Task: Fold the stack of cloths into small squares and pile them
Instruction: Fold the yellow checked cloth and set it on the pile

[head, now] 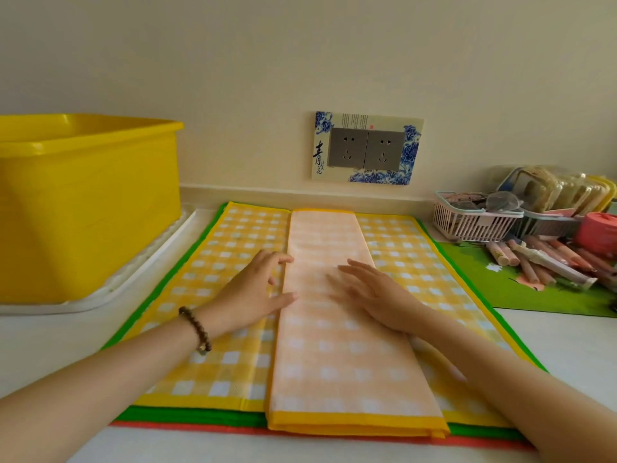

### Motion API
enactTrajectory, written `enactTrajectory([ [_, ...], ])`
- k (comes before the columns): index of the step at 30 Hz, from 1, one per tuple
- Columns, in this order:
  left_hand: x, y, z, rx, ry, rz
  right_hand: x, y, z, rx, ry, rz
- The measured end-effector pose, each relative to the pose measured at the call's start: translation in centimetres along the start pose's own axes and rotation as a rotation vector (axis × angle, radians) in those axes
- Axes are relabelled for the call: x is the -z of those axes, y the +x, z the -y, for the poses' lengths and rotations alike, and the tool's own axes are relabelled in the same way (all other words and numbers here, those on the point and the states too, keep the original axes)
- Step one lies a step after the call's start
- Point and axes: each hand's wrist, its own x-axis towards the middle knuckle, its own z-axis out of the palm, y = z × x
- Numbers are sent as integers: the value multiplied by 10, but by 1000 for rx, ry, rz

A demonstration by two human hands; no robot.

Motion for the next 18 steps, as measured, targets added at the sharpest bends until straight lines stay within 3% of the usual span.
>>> enactTrajectory([
  [3, 9, -23, -10, -171, 41, 194, 15, -30, -15, 91, -35, -71],
  [7, 14, -46, -18, -229, 194, 382, 28, -71, -37, 311, -384, -120],
  [12, 20, -56, -23, -162, 343, 560, 41, -90, -38, 519, -693, -52],
  [18, 21, -62, -22, -143, 388, 689, 37, -87, -27, 611, -718, -1],
])
